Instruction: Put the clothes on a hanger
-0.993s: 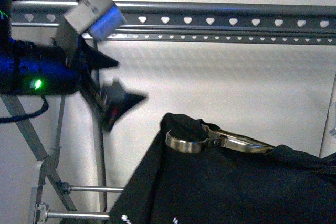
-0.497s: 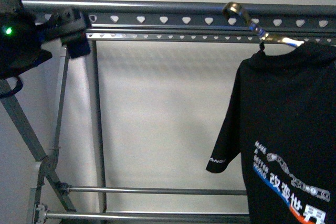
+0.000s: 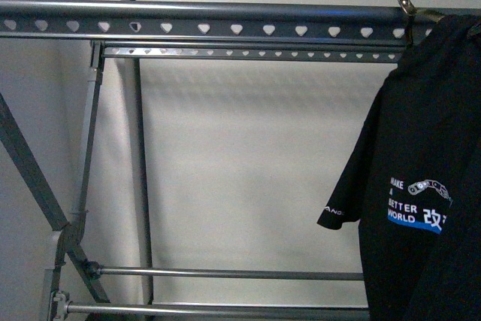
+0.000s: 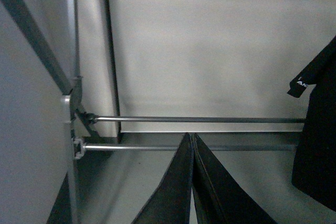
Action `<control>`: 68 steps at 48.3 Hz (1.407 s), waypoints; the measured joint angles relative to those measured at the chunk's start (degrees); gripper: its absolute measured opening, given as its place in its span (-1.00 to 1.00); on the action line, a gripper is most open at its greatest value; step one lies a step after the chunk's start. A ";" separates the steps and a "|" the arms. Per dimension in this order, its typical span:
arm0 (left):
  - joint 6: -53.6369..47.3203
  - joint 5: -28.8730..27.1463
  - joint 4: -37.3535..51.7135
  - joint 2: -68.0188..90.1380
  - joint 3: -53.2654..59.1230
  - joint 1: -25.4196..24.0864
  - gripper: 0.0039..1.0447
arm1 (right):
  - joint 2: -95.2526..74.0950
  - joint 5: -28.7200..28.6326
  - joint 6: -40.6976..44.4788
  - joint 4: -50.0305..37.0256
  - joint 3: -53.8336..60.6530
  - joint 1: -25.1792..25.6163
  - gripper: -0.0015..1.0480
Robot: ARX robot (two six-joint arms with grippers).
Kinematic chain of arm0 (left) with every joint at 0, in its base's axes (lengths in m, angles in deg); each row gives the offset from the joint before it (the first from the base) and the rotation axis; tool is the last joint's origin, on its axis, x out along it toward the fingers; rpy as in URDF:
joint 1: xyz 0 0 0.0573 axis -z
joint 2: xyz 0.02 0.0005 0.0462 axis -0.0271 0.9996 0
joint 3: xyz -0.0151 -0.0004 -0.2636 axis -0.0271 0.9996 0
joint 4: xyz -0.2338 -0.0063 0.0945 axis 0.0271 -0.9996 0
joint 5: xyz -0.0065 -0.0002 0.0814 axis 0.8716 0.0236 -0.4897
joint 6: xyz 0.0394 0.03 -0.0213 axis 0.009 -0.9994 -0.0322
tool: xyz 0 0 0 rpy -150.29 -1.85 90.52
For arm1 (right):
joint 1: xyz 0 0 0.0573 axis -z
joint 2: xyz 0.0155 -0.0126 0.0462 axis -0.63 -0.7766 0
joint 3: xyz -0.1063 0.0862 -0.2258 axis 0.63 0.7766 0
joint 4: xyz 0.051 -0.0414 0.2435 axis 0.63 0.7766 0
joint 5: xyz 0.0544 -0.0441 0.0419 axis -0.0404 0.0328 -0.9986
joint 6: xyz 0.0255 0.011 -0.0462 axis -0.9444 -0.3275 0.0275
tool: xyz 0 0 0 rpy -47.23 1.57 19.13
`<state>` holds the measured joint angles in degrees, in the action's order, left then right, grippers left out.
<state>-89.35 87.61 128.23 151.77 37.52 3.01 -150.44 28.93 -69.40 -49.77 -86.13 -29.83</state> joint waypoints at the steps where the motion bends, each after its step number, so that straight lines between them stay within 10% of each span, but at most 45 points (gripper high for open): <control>1: 0.02 0.04 0.04 -0.57 0.74 -0.42 -0.94 | -0.87 0.55 -1.44 0.37 -0.87 0.00 -0.91; 24: 0.00 0.24 -2.56 -15.06 12.52 -1.36 -0.94 | -5.35 6.47 -8.96 -1.38 -1.01 -4.57 -0.88; 50: -0.11 0.24 -11.56 -31.34 18.95 -1.36 -0.94 | 41.18 18.38 12.90 -43.74 52.63 -6.38 0.89; 56: -0.15 0.22 -17.14 -37.44 18.97 -1.36 -0.94 | 58.66 28.81 18.32 -22.84 60.41 -8.94 0.37; 68: -0.15 0.26 -24.00 -44.59 18.97 -1.36 -0.94 | 64.02 29.16 19.37 -24.94 71.87 -9.01 -0.50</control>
<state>-89.50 87.87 104.23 107.18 56.50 1.65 -86.42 58.08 -50.04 -74.71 -14.27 -38.84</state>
